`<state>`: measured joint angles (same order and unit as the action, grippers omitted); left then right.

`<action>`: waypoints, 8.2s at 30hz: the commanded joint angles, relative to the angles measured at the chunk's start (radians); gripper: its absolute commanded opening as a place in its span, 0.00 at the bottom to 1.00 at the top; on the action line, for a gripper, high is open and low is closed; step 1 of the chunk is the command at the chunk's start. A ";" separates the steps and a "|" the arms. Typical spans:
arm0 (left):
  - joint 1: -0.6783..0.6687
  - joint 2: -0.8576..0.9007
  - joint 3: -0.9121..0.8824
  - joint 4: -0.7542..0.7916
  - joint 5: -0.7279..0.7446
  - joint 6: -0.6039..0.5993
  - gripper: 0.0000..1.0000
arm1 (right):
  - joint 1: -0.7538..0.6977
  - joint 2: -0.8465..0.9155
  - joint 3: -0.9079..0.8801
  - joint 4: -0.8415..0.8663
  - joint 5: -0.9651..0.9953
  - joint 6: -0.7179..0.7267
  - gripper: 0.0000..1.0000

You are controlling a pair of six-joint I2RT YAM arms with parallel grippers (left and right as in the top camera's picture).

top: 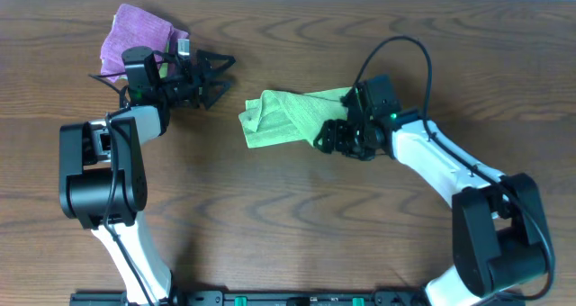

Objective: Fold the cloth

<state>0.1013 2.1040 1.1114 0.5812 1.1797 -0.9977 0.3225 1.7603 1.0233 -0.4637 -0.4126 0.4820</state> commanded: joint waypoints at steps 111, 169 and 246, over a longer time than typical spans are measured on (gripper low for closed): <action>-0.096 0.011 0.018 0.003 0.025 -0.003 0.96 | -0.109 0.184 0.078 0.703 0.257 0.194 0.45; -0.095 0.011 0.018 0.004 0.018 -0.005 0.95 | -0.072 0.333 0.220 0.576 0.399 0.206 0.31; -0.339 -0.051 0.019 -0.470 -0.331 0.361 0.06 | -0.135 -0.019 0.220 0.028 0.461 0.068 0.69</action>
<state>-0.2291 2.0785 1.1221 0.1555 0.9779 -0.7578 0.1921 1.7435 1.2308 -0.4313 0.0414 0.5720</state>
